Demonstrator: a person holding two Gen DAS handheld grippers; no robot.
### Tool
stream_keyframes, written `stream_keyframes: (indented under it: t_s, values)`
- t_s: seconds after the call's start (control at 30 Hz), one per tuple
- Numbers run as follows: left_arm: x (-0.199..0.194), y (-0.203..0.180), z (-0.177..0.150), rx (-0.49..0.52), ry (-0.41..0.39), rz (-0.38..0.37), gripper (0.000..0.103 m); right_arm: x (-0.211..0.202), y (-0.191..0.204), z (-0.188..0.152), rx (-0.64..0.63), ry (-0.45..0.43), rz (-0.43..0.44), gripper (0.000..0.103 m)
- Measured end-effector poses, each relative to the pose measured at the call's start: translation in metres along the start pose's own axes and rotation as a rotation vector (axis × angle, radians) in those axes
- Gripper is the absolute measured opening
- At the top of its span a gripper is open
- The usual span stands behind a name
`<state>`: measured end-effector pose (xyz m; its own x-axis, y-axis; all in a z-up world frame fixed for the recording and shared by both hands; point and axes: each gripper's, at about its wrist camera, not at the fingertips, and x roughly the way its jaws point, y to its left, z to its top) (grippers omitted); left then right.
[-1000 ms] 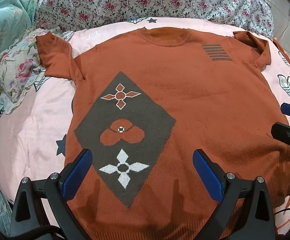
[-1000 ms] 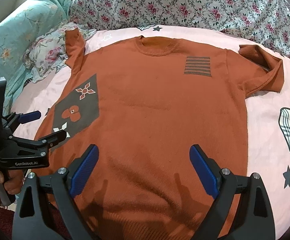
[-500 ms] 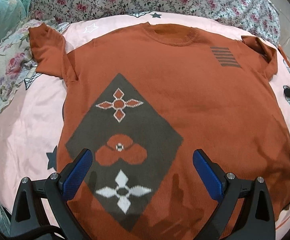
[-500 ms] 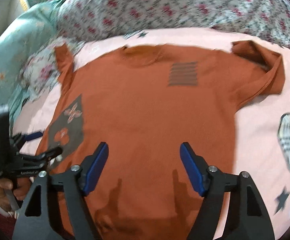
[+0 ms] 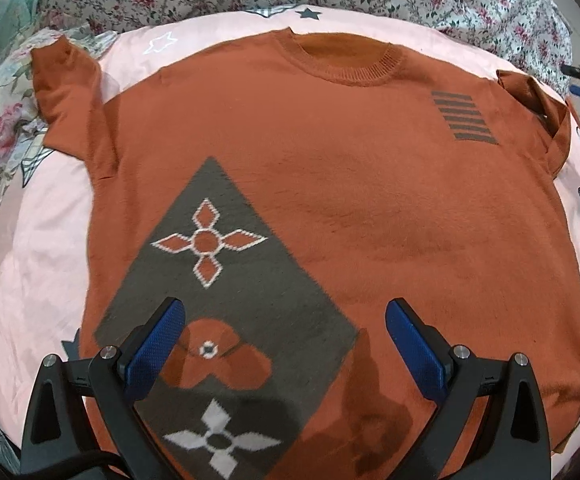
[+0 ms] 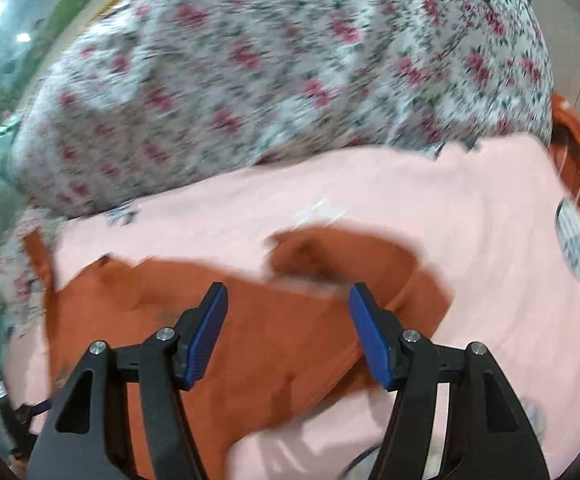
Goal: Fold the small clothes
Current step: 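Grasp the sweater sleeve cuff with the right gripper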
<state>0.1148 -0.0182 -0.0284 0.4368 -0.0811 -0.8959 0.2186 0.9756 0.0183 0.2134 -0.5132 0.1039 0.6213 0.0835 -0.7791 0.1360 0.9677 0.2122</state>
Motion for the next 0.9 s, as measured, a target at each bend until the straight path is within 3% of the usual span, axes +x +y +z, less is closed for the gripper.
stream_keyframes:
  t_s: [0.2,0.4,0.43,0.47,0.5,0.77,0.9]
  values:
    - [0.014,-0.003,0.007,0.003,0.036,0.021,0.101,0.051,-0.024,0.045,-0.105,0.11,0.058,0.064]
    - [0.021,-0.003,0.011,-0.004,0.054,0.01,0.101,0.098,-0.016,0.042,-0.201,0.297,0.148,0.064]
    - [0.021,-0.005,0.011,0.0,0.053,0.008,0.101,0.1,-0.014,0.039,-0.207,0.309,0.153,0.055]
    - [0.02,-0.005,0.01,0.003,0.049,0.003,0.101,0.1,-0.012,0.036,-0.214,0.308,0.145,0.039]
    - [0.021,-0.006,0.01,0.006,0.047,-0.001,0.101,0.098,-0.011,0.034,-0.206,0.301,0.135,0.006]
    - [0.013,-0.014,0.004,0.004,0.016,-0.054,0.101,0.07,0.025,0.013,-0.225,0.208,0.087,0.004]
    - [0.005,-0.008,-0.001,-0.019,-0.001,-0.072,0.101,0.055,0.042,0.014,-0.15,0.144,0.159,0.004]
